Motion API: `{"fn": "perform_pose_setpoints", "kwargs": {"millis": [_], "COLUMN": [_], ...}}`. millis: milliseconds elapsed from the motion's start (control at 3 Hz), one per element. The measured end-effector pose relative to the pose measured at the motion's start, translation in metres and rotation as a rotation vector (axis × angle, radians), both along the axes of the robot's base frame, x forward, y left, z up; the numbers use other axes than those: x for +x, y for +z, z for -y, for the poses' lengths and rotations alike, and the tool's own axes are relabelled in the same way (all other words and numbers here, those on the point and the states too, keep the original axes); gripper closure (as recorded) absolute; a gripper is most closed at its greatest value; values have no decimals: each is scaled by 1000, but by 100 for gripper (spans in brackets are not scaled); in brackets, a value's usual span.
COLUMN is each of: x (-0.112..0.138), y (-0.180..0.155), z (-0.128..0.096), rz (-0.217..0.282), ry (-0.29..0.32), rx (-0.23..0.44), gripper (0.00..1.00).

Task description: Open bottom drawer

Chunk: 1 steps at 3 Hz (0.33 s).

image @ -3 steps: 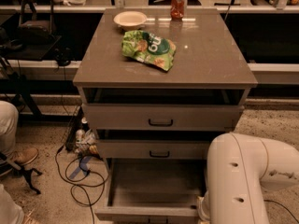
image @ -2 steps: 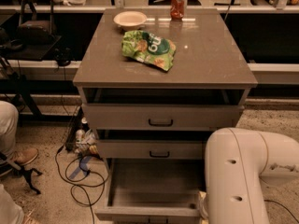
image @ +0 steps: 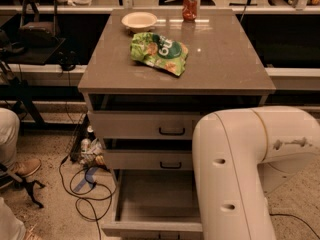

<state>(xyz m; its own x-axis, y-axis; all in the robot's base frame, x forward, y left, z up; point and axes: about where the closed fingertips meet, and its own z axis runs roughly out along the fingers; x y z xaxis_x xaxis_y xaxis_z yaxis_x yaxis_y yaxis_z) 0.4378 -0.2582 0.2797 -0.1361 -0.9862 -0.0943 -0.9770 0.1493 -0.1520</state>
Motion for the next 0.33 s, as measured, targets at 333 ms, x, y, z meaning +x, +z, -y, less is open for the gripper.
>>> {"fn": "perform_pose_setpoints", "kwargs": {"millis": [333], "x": [-6], "y": [45], "z": [9], "rz": [53], "ry": [-15], "rx": [-2], "gripper": [0]}}
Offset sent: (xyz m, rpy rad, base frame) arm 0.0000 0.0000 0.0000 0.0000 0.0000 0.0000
